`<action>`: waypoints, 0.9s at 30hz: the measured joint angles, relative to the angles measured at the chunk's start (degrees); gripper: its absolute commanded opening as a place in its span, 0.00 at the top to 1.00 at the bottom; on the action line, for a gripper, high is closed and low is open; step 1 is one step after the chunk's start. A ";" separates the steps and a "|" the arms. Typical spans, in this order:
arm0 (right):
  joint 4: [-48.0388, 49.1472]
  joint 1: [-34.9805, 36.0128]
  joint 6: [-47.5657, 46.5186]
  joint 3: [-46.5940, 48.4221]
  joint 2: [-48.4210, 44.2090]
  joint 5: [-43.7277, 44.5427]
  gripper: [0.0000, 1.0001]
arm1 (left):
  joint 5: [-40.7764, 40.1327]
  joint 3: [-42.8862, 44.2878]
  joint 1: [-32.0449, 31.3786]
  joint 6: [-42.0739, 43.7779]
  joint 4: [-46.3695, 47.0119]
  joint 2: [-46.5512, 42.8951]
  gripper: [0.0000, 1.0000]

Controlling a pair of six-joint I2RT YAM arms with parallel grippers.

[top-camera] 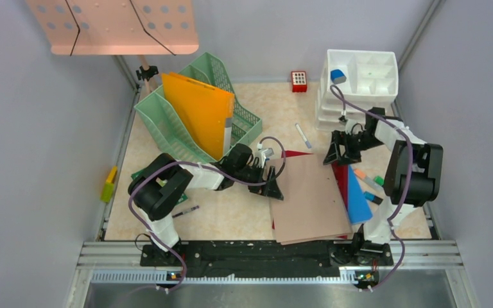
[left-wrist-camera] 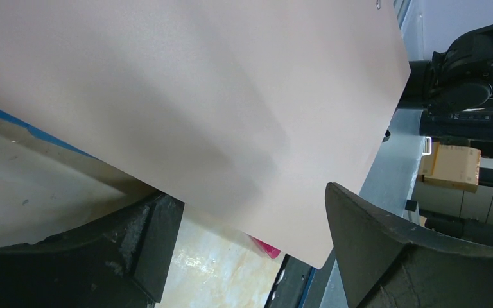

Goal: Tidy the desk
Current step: Pick up the folder from the center of the board.

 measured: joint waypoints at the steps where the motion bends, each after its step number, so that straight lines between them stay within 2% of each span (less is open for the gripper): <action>1: -0.83 -0.13 -0.46 0.44 -0.31 0.46 0.20 | -0.09 0.00 0.00 0.00 -0.02 0.00 0.12; 9: -5.84 -0.42 -3.37 0.42 -3.67 3.17 0.21 | -0.50 0.11 -0.02 0.02 -0.17 -0.09 0.12; 17: -7.34 -0.44 -6.32 -4.76 -4.52 4.37 0.21 | -1.18 0.11 -0.24 0.07 -0.52 -0.33 0.12; 27: -8.02 1.05 -8.13 -5.77 -1.05 0.55 0.23 | -1.38 0.20 -0.26 0.07 -0.63 -0.35 0.12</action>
